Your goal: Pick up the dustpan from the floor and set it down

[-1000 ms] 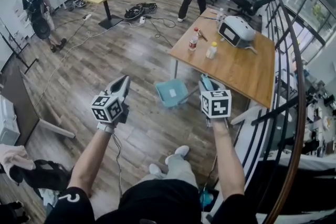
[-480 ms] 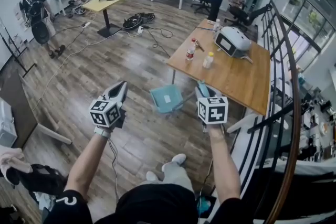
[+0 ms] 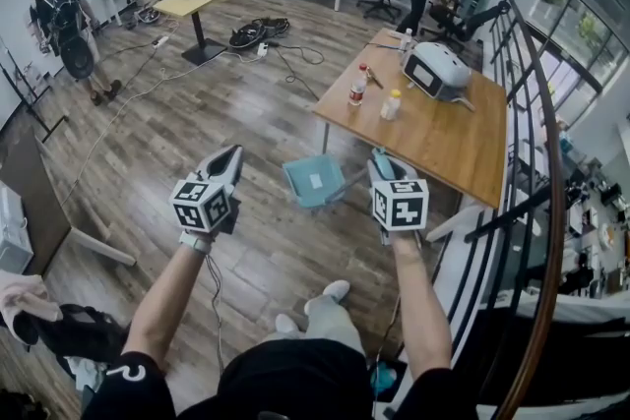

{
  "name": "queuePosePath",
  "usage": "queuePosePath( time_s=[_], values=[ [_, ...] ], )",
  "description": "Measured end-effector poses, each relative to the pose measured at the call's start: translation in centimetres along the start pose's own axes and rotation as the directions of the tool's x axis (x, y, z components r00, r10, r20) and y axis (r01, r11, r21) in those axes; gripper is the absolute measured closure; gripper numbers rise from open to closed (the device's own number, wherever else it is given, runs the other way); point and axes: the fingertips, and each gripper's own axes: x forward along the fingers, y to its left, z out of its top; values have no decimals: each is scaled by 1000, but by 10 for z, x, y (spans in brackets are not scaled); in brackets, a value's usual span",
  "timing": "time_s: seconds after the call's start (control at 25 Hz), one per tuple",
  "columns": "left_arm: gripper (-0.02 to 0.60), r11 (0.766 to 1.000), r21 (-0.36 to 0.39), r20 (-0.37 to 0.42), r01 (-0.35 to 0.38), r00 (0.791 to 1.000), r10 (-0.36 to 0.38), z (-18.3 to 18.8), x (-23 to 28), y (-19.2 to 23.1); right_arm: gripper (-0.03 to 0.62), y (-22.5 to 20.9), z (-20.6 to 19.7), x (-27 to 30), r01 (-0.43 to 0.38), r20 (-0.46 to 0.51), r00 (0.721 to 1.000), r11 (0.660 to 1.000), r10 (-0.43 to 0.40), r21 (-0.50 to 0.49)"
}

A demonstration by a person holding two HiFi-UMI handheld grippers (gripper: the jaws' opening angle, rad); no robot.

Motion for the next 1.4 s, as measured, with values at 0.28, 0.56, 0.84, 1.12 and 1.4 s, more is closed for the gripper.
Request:
queuePosePath(
  time_s=[0.28, 0.56, 0.84, 1.12, 1.4],
  values=[
    [583, 1000, -5, -16, -12, 1000, 12, -11, 3, -5, 502, -8, -25, -1, 18, -31, 999, 1000, -18, 8],
    [583, 1000, -12, -27, -6, 1000, 6, -33, 10, -14, 502, -11, -59, 6, 22, -70, 997, 1000, -22, -1],
    [583, 999, -37, -82, -16, 997, 13, -86, 17, -18, 502, -17, -112, 28, 42, -90, 995, 999, -42, -2],
    [583, 996, -79, -139, -40, 990, 28, -147, 22, -12, 500, -10, -174, 60, 39, -123, 992, 999, -42, -24],
    [583, 990, -98, -188, -102, 979, 83, -219, 10, 15, 502, 14, -242, 109, -21, -181, 984, 998, 11, -55]
  ],
)
